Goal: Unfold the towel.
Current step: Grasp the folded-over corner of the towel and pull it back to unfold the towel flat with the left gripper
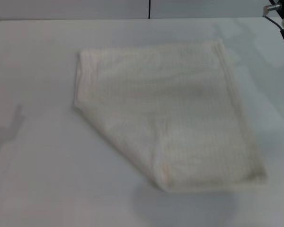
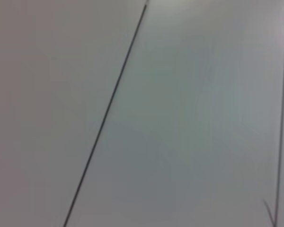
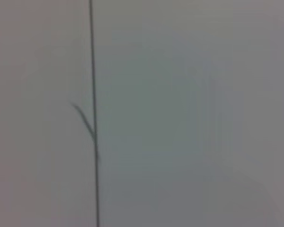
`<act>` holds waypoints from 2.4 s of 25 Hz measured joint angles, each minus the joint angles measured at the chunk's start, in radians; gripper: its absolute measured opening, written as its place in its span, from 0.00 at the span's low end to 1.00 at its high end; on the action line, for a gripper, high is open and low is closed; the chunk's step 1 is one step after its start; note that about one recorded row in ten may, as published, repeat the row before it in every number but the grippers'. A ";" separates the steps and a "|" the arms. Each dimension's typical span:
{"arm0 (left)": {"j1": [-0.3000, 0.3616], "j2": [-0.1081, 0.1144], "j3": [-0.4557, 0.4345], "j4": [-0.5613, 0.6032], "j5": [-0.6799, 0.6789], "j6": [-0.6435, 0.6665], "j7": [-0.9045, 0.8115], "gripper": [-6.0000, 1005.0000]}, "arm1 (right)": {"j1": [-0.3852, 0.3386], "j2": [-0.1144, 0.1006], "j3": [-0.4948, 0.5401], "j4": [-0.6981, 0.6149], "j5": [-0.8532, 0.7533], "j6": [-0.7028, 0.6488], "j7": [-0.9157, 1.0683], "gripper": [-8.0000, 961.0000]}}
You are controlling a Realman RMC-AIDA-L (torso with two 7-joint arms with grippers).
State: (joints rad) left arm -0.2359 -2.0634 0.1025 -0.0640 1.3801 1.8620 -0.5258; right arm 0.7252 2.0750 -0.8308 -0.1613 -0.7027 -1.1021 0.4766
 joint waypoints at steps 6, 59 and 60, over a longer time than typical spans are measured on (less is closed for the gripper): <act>0.007 0.001 0.028 0.027 0.020 0.008 -0.029 0.82 | -0.041 -0.008 -0.116 -0.177 -0.164 0.074 0.249 0.66; 0.028 0.000 0.130 0.064 0.020 0.002 -0.133 0.78 | 0.214 -0.134 -0.292 -0.773 -1.865 -0.350 1.722 0.01; 0.026 0.000 0.142 0.067 0.020 0.000 -0.133 0.78 | 0.214 -0.129 -0.297 -0.769 -1.877 -0.350 1.722 0.01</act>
State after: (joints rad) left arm -0.2103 -2.0634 0.2441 0.0032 1.4004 1.8623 -0.6591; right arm 0.9397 1.9456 -1.1276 -0.9305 -2.5792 -1.4519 2.1982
